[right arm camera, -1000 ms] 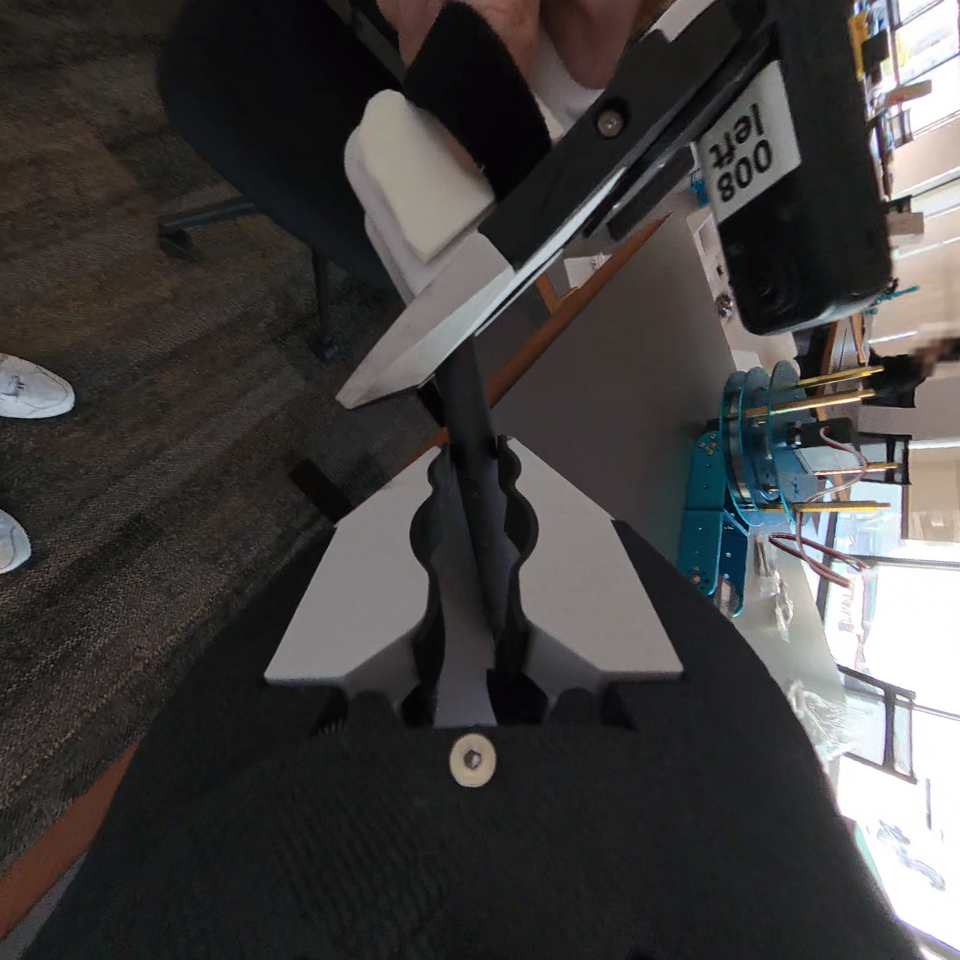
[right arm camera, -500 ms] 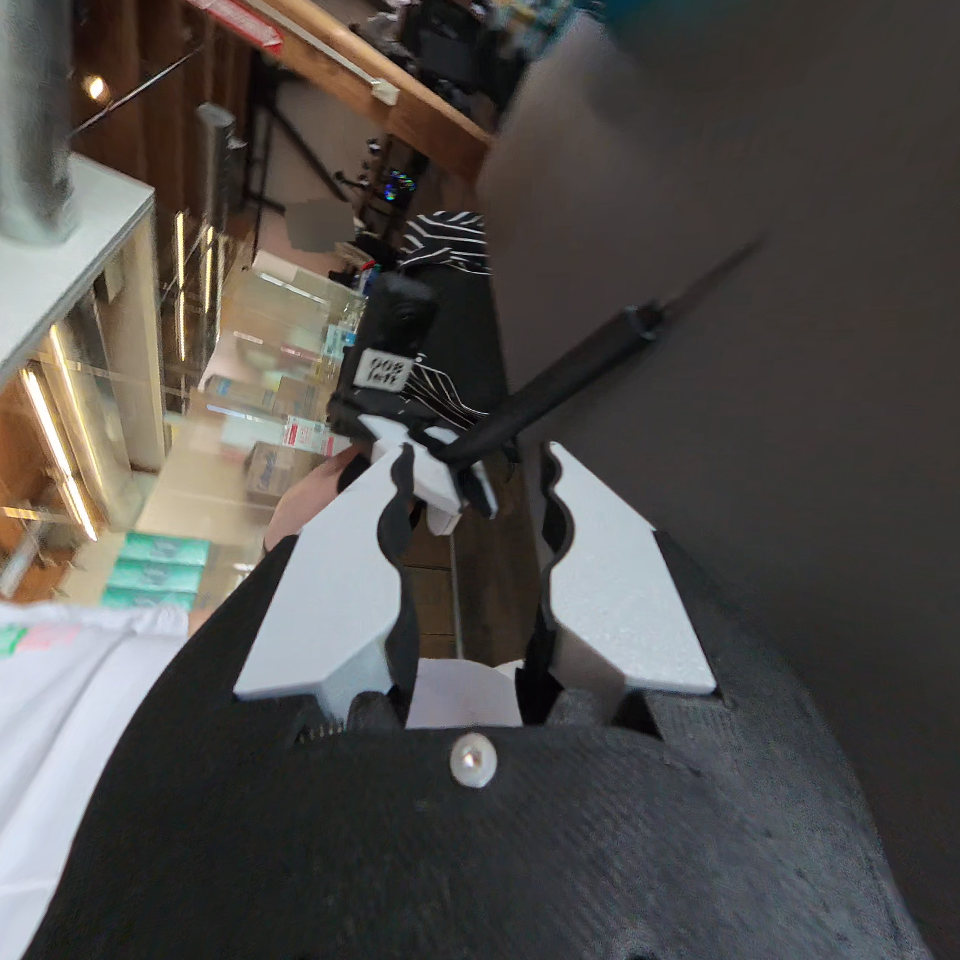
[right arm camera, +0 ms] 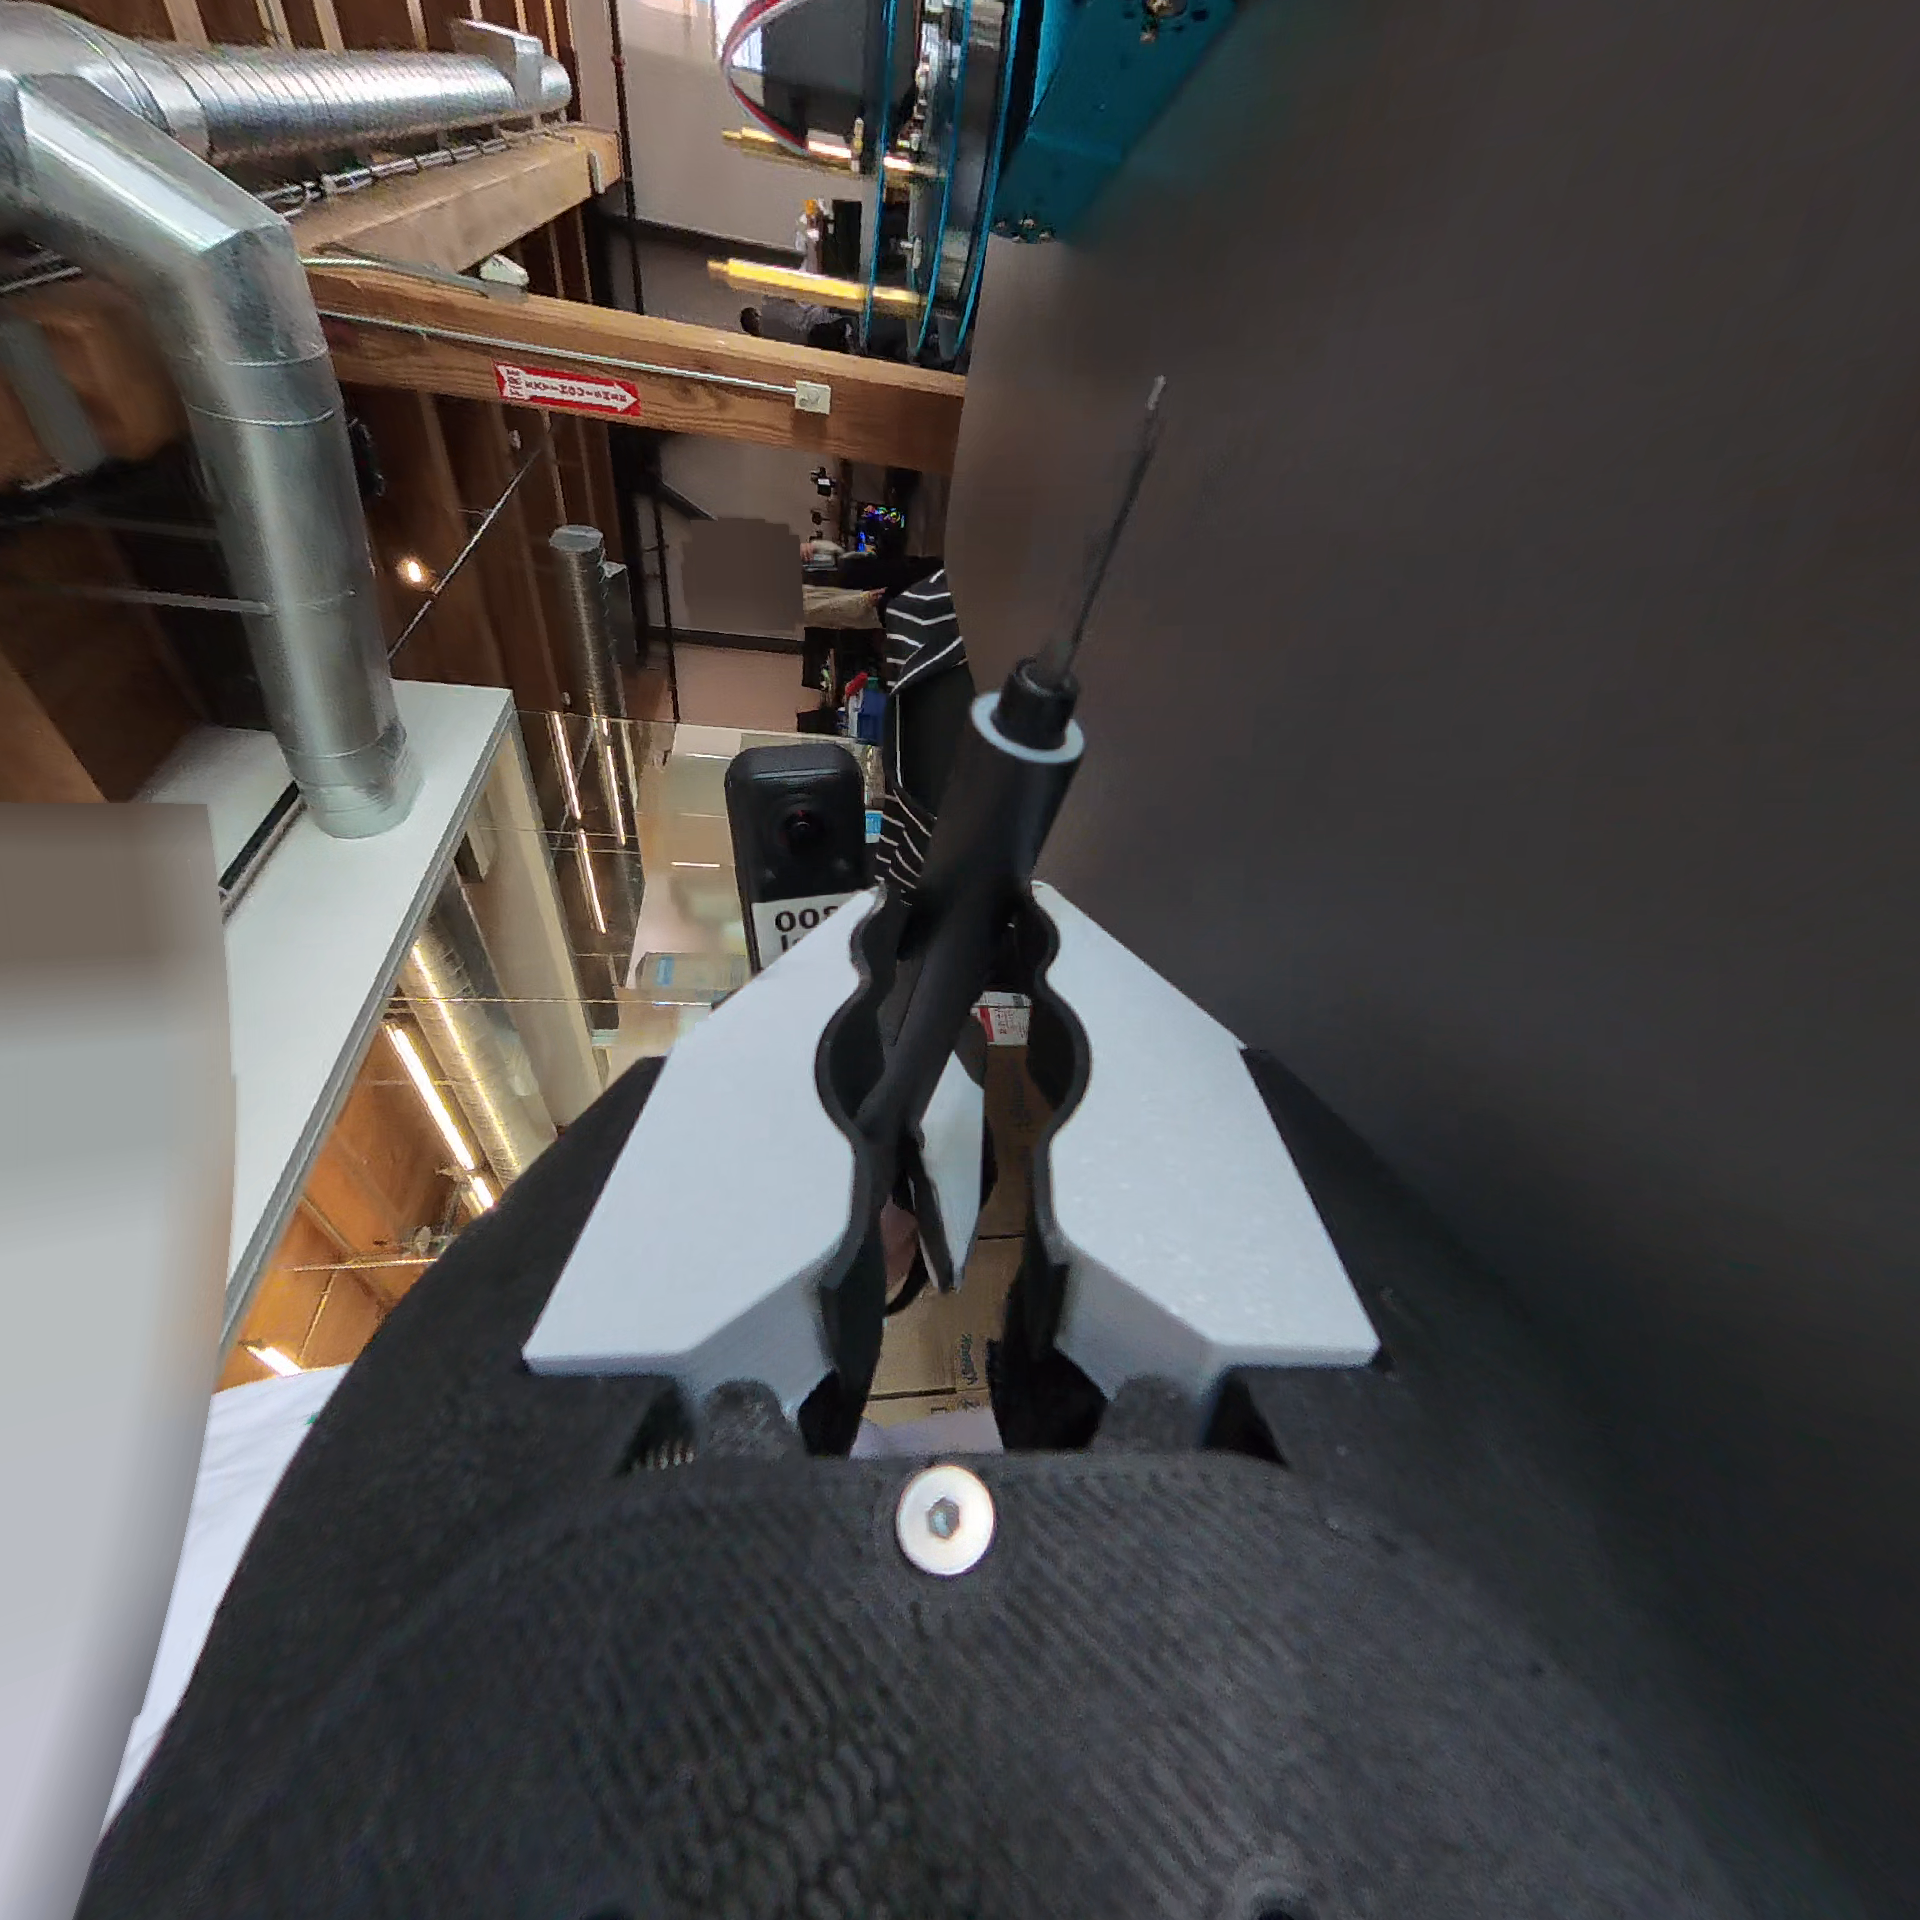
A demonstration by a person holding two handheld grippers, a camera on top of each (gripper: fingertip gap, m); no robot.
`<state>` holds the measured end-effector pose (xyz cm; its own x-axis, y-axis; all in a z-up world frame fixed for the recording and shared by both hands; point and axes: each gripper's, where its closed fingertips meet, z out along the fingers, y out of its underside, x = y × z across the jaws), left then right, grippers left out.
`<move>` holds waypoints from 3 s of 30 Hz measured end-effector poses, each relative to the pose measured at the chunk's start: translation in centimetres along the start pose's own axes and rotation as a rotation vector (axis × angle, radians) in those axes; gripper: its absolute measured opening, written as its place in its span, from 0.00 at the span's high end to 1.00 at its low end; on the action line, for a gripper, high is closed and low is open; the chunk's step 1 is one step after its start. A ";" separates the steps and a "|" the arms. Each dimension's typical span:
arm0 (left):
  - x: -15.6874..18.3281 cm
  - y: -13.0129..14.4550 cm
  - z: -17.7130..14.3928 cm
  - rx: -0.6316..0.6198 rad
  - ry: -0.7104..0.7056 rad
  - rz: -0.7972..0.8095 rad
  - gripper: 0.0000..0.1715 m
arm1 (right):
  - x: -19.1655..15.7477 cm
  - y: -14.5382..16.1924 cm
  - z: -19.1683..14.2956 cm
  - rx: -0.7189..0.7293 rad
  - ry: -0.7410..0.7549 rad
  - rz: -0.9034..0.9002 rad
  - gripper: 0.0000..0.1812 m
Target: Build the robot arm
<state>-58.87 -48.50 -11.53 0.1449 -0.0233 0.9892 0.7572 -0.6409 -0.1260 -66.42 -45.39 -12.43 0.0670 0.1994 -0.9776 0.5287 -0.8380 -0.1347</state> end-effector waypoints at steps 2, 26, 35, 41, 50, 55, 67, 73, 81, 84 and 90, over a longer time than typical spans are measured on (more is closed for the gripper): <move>-0.3 0.1 -0.2 -0.049 0.000 -0.005 0.91 | 0.3 -0.3 1.4 -0.025 0.017 -0.009 0.89; -2.5 -4.1 -2.0 -0.201 -0.149 -0.014 0.90 | 2.5 -4.3 5.3 -0.120 0.118 -0.060 0.86; -2.2 -4.8 -2.2 -0.192 -0.143 -0.009 0.89 | 2.4 -4.6 5.2 -0.100 0.103 -0.033 0.86; -1.9 -5.4 -2.1 -0.186 -0.128 -0.005 0.89 | 2.5 -5.1 5.0 -0.074 0.102 -0.023 0.85; -1.6 -5.4 -2.0 -0.202 -0.121 0.006 0.88 | 2.4 -5.2 5.0 -0.072 0.098 -0.023 0.85; -1.7 -4.9 -1.9 -0.209 -0.119 0.010 0.88 | 2.4 -4.9 5.0 -0.077 0.103 -0.049 0.85; -2.0 -3.7 -1.8 -0.227 -0.112 0.000 0.90 | 1.7 -4.3 5.1 -0.061 0.046 -0.091 0.86; -2.0 -3.8 -2.0 -0.207 -0.093 0.003 0.91 | 1.2 -4.1 4.7 -0.036 0.008 -0.092 0.86; -2.4 -3.1 -1.9 -0.203 -0.114 -0.003 0.88 | 1.1 -3.3 4.8 -0.051 0.001 -0.107 0.87; -2.4 -3.3 -2.1 -0.179 -0.112 -0.005 0.87 | 1.0 -3.4 4.9 -0.055 -0.005 -0.108 0.87; -2.5 -3.9 -2.5 -0.131 -0.102 -0.034 0.94 | 1.0 -3.6 5.7 -0.097 0.000 -0.116 0.87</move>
<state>-63.78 -47.81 -13.34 0.1897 0.0739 0.9791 0.6744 -0.7345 -0.0753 -73.04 -45.11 -13.82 0.0008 0.2917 -0.9565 0.6124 -0.7563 -0.2301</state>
